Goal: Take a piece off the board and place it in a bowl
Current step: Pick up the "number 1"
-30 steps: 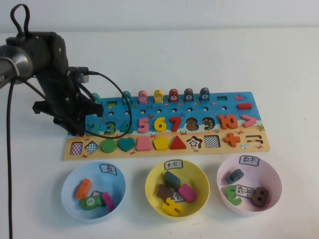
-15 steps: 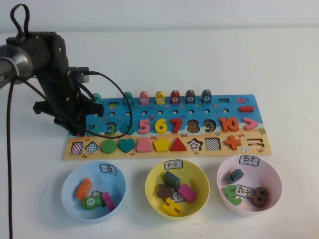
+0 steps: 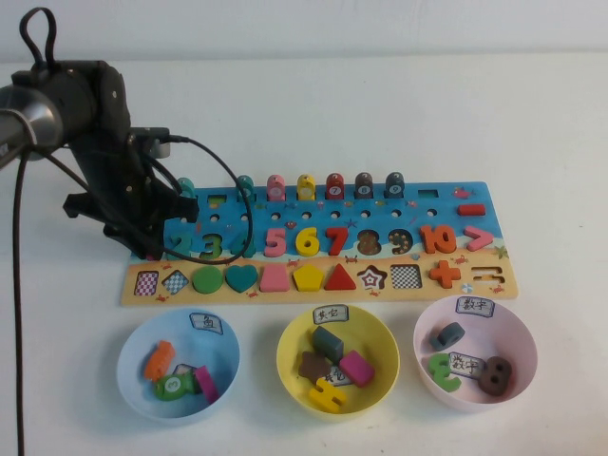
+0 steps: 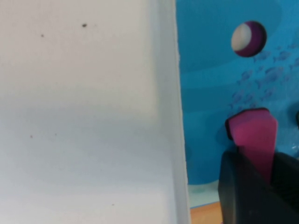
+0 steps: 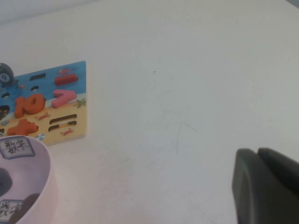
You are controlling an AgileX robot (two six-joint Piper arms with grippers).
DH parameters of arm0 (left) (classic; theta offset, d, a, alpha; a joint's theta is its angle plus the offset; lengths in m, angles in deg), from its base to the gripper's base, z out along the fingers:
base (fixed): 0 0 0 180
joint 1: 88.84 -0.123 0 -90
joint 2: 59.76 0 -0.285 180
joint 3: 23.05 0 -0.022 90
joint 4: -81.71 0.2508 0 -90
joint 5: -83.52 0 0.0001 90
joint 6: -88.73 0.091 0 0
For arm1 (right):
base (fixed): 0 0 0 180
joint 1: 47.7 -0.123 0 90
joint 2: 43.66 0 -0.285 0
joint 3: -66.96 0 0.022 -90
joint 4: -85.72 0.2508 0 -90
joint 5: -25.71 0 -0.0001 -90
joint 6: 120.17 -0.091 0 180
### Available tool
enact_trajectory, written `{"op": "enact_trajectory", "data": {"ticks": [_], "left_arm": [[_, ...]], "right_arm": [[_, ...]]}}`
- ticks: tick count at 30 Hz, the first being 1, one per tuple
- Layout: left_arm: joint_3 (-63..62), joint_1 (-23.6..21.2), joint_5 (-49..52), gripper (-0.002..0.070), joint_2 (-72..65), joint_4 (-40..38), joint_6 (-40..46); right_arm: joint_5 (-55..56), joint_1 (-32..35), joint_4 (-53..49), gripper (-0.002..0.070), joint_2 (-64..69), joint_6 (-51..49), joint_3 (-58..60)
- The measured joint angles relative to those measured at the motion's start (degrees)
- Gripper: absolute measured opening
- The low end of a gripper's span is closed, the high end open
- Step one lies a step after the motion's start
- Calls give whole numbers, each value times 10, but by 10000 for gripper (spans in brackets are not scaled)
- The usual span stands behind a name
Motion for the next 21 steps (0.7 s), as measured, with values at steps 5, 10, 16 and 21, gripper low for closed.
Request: {"op": "enact_trajectory", "data": {"ticks": [5,10,16,21], "left_arm": [[0,0,0,73,0,0,0],[0,0,0,73,0,0,0],[0,0,0,73,0,0,0],[0,15,0,73,0,26,-1]], "right_arm": [[0,0,0,-18,0,0,0],[0,0,0,-18,0,0,0],[0,0,0,-18,0,0,0],[0,0,0,-18,0,0,0]]}}
